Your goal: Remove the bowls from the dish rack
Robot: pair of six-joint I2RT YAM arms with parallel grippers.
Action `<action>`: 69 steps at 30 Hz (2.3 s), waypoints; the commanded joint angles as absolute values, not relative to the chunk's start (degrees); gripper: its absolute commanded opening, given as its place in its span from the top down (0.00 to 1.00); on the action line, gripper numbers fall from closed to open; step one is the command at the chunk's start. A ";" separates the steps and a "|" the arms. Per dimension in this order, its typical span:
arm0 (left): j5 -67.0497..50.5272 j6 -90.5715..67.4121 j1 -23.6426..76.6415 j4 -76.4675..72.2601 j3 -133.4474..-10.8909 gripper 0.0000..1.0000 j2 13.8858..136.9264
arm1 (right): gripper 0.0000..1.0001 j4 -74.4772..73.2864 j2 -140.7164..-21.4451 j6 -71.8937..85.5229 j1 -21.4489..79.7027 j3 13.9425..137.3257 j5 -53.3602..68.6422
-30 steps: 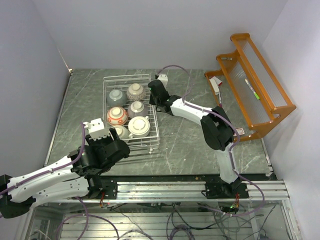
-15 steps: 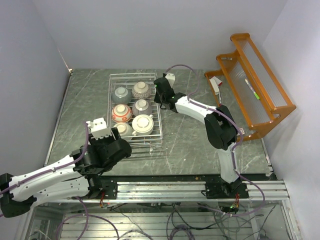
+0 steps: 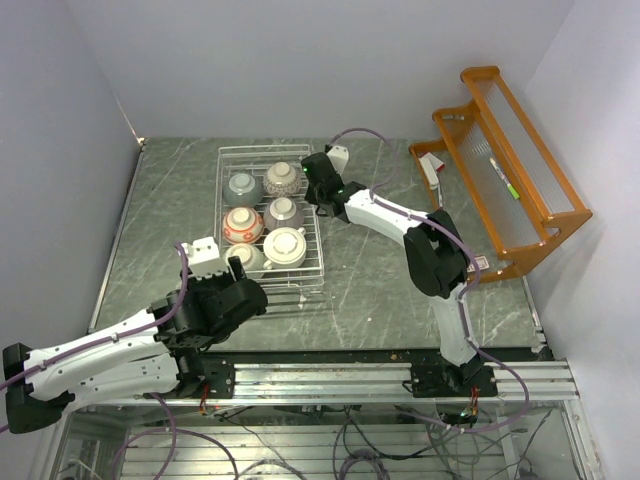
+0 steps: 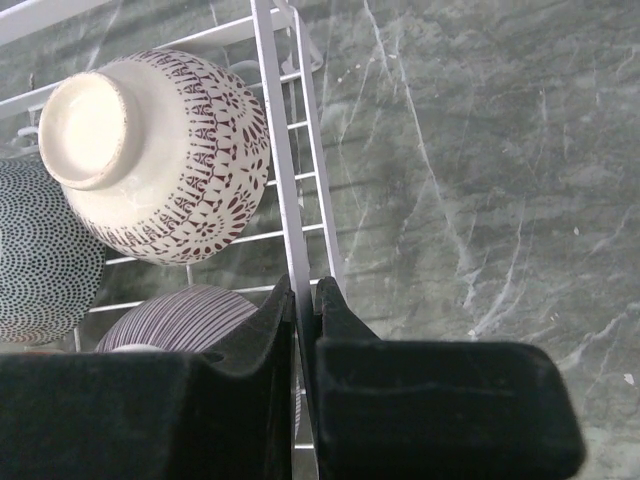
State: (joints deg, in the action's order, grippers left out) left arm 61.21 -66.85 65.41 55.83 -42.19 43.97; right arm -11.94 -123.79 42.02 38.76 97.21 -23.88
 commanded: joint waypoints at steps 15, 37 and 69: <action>61.63 -66.44 65.68 53.42 -41.55 0.23 43.13 | 1.00 -10.24 -134.08 48.75 41.47 109.60 -28.02; 59.61 -61.74 65.65 46.85 -42.11 0.22 44.24 | 0.50 -0.80 -125.11 38.25 42.91 100.86 -23.01; 40.62 -18.12 42.27 2.75 -55.61 0.14 71.94 | 0.41 17.32 -66.08 30.15 42.29 35.11 -36.75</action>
